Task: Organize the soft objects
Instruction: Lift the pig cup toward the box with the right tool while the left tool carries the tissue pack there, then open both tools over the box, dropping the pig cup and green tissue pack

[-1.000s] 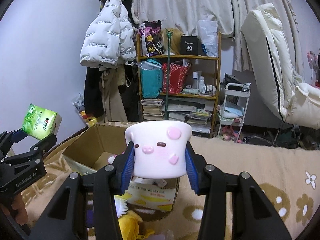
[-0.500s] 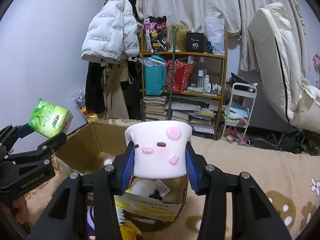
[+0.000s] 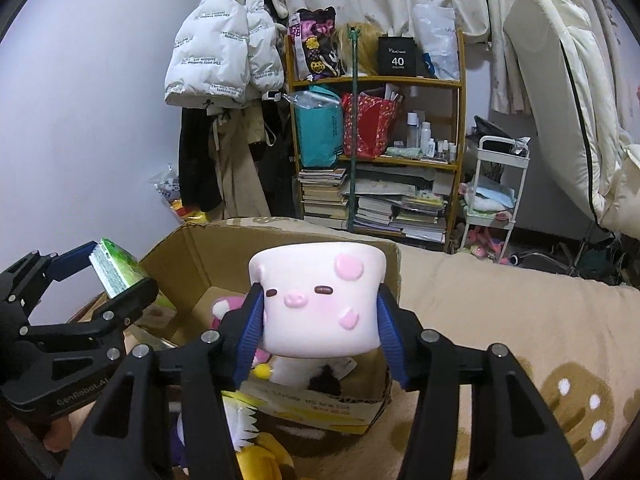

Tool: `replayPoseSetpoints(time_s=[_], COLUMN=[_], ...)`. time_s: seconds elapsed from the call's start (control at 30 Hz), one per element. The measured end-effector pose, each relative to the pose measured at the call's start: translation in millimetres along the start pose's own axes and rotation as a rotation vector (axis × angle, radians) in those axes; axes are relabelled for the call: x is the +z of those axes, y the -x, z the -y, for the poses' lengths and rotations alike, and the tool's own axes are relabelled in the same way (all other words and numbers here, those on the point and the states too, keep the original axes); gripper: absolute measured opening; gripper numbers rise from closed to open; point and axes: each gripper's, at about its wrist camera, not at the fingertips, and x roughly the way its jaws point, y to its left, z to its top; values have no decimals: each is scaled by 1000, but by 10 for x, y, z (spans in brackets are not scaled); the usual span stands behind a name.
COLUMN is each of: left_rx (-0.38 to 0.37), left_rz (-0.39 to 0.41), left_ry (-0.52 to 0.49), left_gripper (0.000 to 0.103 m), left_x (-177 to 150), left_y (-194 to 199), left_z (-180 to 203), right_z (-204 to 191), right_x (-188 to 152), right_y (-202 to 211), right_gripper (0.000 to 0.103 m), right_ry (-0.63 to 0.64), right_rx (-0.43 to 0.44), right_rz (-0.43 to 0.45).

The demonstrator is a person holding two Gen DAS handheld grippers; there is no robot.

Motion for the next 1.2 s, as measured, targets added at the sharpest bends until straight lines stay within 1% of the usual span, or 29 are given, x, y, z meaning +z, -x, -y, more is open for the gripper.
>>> replayPoseSetpoints(time_s=[0.1,0.27,0.33,0.4,0.47,0.57,0.6,0.63,0.67,0.77,1.0,1.1,1.2], left_rx=[16,19,24,29,27,29,30,27,26,35,66,81,96], left_rz=[0,5,5,12,13,19,19,17,16,2,-31,-48,-64], left_ry=[5,20,31,40,45,56,61,70,75,79,87,87,84], left_gripper=[86,89,94,95,96,97,101,102,102,102,102,102,102], left_x=[15,48,48,52,61,75,73,70,65,45,-37,-47,-62], left_y=[28,86,109,151,193,258,273,295,313,368,575,657,744], left_z=[-27,-95,-123,-158,-195,-242,-256,-282,-298,-337,-430,-469,-495], right_z=[-7,-17,-25,-30,-30,-30,-29,-30,-31,-64,-171,-159,-184], right_x=[-17,-29,-46,-51,-43,-40,-46,-43,-44,-63,-103,-96,-144], right_y=[23,37,61,120,185,245,264,267,288,381,558,550,665], right_gripper=[60,65,72,84,87,88,91,95,103,103,103,103,103], right_ry=[-8,-8,-9,-11,-16,-20,-24,-26,-30,-35,-8,-6,-2], right_rx=[7,24,31,31,35,40,40,38,37,34,32,34,32], right_rz=[-2,-12,-11,10,31,34,34,34,36,51,49,49,50])
